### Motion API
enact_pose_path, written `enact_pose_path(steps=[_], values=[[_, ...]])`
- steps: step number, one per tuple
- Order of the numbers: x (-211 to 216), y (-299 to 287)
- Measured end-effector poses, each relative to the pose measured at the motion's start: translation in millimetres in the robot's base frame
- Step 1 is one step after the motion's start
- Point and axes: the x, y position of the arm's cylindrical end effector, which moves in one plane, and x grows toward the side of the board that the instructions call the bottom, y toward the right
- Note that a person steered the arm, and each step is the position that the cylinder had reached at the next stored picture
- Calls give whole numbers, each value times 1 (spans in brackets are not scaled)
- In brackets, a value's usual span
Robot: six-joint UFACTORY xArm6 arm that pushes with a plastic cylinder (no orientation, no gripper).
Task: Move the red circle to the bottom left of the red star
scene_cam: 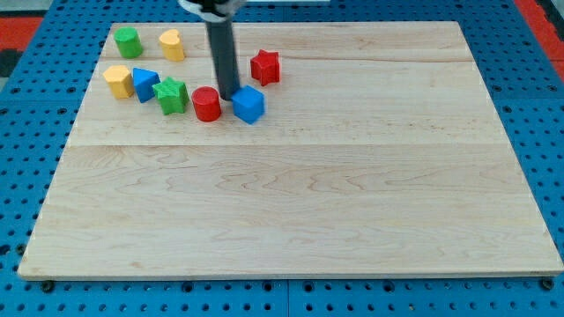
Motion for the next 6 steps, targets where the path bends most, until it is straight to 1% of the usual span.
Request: enact_pose_path(steps=[1,2,3,4,5,6], values=[[65,3],[71,-87],[27,-83],[-30,-52],[-40,-86],[6,-15]])
